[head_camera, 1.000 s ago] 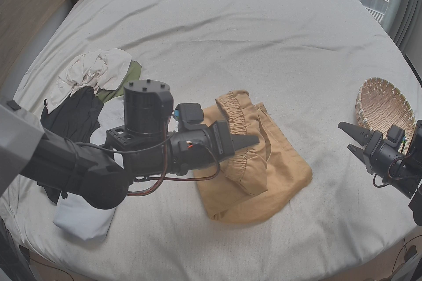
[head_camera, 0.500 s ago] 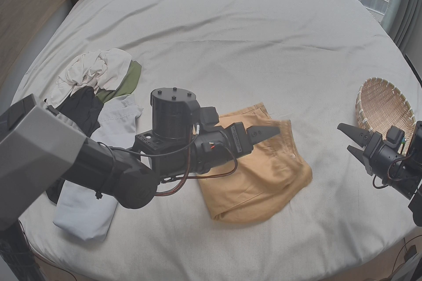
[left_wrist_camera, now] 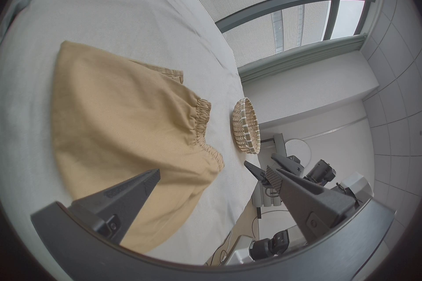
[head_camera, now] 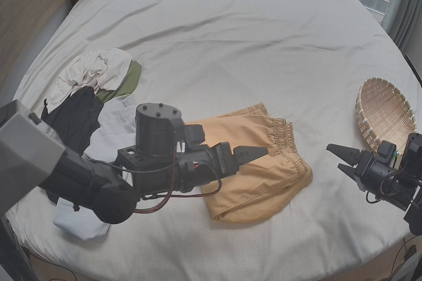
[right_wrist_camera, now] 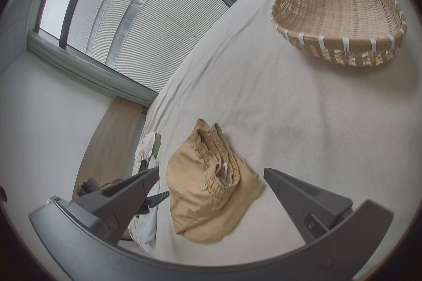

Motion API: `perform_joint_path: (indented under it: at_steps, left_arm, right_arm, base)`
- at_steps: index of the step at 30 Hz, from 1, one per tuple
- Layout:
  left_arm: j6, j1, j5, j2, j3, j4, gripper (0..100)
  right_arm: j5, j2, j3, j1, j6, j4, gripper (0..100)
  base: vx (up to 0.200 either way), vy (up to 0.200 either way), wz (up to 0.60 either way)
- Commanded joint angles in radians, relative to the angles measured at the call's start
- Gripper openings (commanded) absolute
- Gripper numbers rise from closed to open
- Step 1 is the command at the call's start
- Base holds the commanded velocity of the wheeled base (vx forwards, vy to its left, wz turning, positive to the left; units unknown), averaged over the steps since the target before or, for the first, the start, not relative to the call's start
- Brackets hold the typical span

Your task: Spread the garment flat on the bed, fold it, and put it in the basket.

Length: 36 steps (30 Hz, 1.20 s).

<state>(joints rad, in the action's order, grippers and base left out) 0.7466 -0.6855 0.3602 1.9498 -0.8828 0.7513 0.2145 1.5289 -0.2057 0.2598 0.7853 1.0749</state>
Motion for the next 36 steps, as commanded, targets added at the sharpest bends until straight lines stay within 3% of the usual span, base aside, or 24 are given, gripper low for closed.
perform_joint_path:
  at_steps: [1,8,14,23,28,36]
  left_arm:
    - [-0.032,0.038,-0.003,-0.155,0.136,-0.001,100]
    - [-0.033,0.095,-0.037,-0.255,0.248,0.000,100]
    - [-0.033,0.133,-0.033,-0.368,0.357,0.005,100]
    - [-0.027,0.167,-0.033,-0.489,0.449,0.005,100]
    - [-0.009,0.172,-0.033,-0.525,0.489,0.005,100]
    - [-0.004,0.207,-0.033,-0.532,0.535,0.008,100]
  right_arm:
    - [-0.001,0.091,0.034,0.035,0.005,0.007,100]
    - [0.000,0.214,0.045,0.053,0.009,0.019,100]
    - [-0.003,0.321,0.042,0.107,0.063,0.172,100]
    - [-0.006,0.519,0.009,0.134,0.063,0.381,100]
    - [-0.047,0.551,-0.077,0.168,0.063,0.401,100]
    - [-0.053,0.548,-0.169,0.202,0.063,0.385,100]
  base:
    - [0.000,0.000,0.00]
    - [0.000,0.000,0.00]
    - [0.000,0.000,0.00]
    - [0.000,0.000,0.00]
    - [0.000,0.000,0.00]
    - [0.000,0.000,0.00]
